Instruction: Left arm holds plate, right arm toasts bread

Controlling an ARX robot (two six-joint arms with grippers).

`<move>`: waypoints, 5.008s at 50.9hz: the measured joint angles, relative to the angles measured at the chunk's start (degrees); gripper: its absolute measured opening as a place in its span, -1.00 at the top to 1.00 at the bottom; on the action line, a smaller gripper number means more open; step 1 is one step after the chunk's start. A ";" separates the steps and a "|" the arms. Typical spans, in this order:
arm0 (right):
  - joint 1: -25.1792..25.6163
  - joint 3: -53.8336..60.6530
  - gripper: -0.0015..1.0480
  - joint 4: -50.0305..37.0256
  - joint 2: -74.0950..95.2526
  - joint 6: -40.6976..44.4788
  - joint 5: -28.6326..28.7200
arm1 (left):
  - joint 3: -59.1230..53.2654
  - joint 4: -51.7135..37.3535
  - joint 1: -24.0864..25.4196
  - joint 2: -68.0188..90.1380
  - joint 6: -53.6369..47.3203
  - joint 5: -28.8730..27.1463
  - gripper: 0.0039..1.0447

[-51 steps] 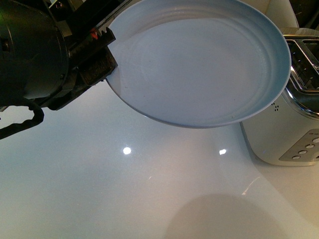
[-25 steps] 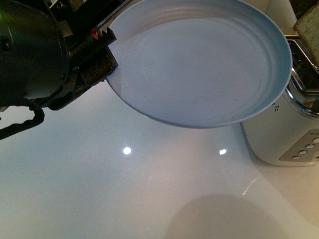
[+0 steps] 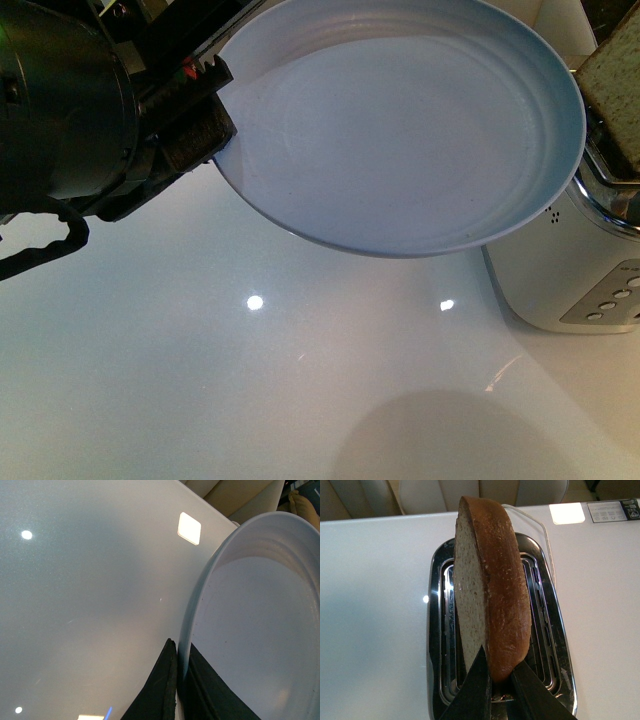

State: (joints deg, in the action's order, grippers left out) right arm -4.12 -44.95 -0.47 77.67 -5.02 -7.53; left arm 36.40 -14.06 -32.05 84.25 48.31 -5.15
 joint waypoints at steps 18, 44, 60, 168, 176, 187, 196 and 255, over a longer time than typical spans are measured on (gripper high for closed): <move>-0.83 -1.86 0.95 -0.26 3.80 0.37 -1.14 | 0.00 0.00 0.00 0.00 0.00 0.00 0.95; -2.43 -0.79 0.95 -0.72 6.64 1.42 -3.28 | 0.00 0.00 0.00 0.00 0.00 0.00 0.95; -3.43 1.79 0.78 -1.97 7.45 1.84 -3.80 | 0.00 0.00 0.00 0.00 0.00 0.00 0.95; 4.04 43.91 0.96 -33.31 -42.88 4.83 7.48 | 0.02 -0.02 -0.11 -0.02 0.02 0.00 0.95; 4.04 43.91 0.96 -28.44 -48.37 4.83 7.52 | 0.02 -0.02 -0.11 -0.02 0.02 0.00 0.95; 4.04 43.93 0.96 -21.53 -55.60 4.83 7.52 | 0.02 -0.02 -0.11 -0.02 0.02 0.04 0.95; 4.04 43.93 0.96 -18.16 -59.04 4.83 7.52 | 0.02 -0.02 -0.11 -0.02 0.02 0.00 0.95; 4.04 43.91 -0.22 0.37 -77.29 4.87 7.45 | 0.02 -0.02 -0.13 -0.02 0.02 0.04 0.95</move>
State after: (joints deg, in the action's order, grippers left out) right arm -0.08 -1.04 -0.10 0.38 -0.14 -0.08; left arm 36.42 -14.09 -32.18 84.23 48.34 -5.10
